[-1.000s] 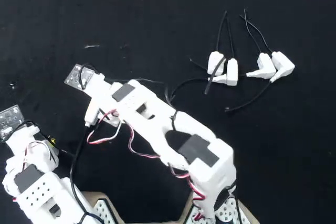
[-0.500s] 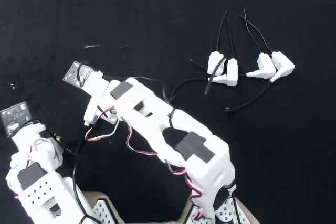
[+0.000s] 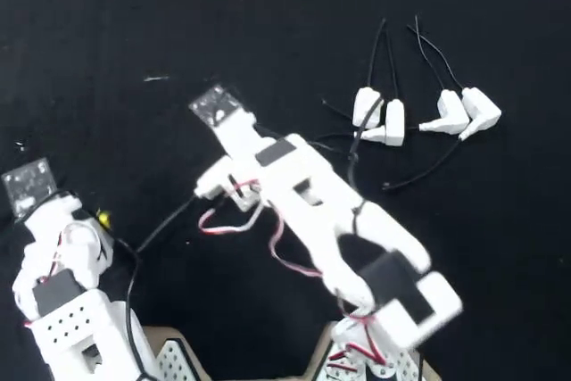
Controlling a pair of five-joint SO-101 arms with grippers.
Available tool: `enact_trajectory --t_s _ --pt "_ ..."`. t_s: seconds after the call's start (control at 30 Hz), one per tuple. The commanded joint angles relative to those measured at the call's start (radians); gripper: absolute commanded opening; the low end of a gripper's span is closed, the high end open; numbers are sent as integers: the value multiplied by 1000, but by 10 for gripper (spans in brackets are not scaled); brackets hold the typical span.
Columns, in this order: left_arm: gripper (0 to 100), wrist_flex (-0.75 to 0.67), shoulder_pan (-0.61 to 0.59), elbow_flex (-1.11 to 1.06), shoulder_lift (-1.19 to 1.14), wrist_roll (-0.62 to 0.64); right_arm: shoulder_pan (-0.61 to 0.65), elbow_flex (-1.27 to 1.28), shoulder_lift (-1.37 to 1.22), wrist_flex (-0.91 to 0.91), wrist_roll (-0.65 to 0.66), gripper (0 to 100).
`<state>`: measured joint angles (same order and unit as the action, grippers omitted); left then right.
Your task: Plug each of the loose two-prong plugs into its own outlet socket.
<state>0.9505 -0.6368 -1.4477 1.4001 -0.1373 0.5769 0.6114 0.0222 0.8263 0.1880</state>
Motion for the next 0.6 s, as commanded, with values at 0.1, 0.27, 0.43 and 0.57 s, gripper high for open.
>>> enact_trajectory --t_s 0.1,0.27,0.43,0.57 --pt "235 -17 280 239 -235 83 -23 252 318 -72 157 10" --pt "234 -129 472 334 -578 87 6 478 556 -236 169 10" --pt "234 -222 496 417 -839 149 97 676 806 -325 167 10" --pt "235 -222 498 487 -919 189 173 779 934 -359 167 10"
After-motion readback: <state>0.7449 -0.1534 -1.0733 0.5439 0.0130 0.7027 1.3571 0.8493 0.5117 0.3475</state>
